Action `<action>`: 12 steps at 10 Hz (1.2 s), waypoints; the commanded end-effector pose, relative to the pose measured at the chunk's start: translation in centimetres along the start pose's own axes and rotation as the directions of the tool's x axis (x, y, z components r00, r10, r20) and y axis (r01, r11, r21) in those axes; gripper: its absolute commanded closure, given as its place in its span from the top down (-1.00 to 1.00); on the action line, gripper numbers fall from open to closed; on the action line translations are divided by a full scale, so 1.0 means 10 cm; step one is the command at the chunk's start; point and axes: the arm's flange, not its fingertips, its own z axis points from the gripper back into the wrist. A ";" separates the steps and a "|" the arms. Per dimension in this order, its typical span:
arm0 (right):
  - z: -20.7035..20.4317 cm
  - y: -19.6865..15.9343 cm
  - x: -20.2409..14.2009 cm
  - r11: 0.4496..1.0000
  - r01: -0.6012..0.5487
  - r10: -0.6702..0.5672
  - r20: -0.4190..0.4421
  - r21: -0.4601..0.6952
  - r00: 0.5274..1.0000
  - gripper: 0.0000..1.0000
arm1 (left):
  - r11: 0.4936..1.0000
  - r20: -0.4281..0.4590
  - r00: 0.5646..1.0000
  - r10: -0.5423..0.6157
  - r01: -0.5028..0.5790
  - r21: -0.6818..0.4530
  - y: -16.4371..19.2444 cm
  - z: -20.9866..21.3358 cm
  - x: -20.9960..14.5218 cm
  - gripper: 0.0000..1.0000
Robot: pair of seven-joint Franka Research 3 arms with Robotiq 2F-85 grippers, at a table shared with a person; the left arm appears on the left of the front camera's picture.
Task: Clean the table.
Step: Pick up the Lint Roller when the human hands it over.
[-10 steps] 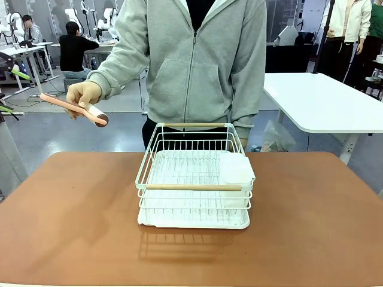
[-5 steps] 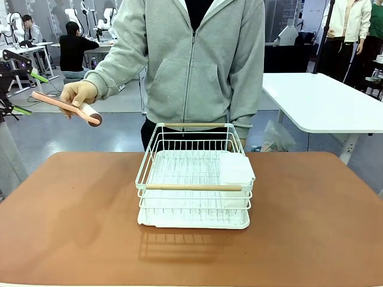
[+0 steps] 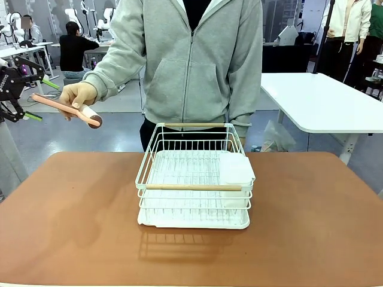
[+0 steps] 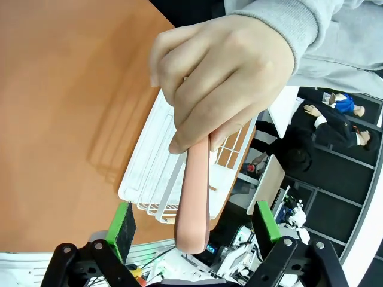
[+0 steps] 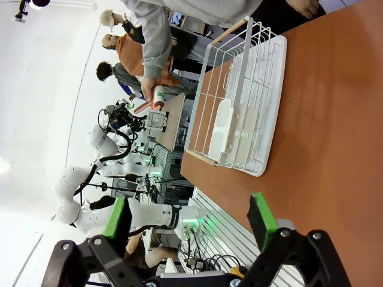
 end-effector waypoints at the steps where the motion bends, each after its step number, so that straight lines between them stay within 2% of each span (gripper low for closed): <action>1: -0.01 0.02 -0.01 1.000 -0.019 0.019 0.009 0.019 1.000 1.00 | 0.999 0.027 0.999 0.019 -0.018 -0.031 -0.02 -0.05 0.00 1.00; 2: -0.01 0.02 -0.01 1.000 -0.019 0.019 0.009 0.019 1.000 1.00 | 0.999 0.049 0.999 0.023 -0.021 -0.044 -0.02 -0.07 0.04 0.78; 10: -0.01 0.02 -0.01 1.000 -0.019 0.019 0.009 0.019 1.000 1.00 | 0.997 0.058 0.998 0.023 -0.019 -0.074 -0.01 -0.08 0.08 -0.81; 11: -0.01 0.02 -0.01 1.000 -0.019 0.019 0.009 0.019 1.000 1.00 | 0.997 0.055 0.998 0.021 -0.016 -0.074 -0.01 -0.08 0.07 -0.98; 12: -0.01 0.02 -0.01 1.000 -0.019 0.019 0.009 0.019 1.000 1.00 | 0.997 0.052 0.998 0.018 -0.014 -0.076 -0.01 -0.07 0.06 -1.00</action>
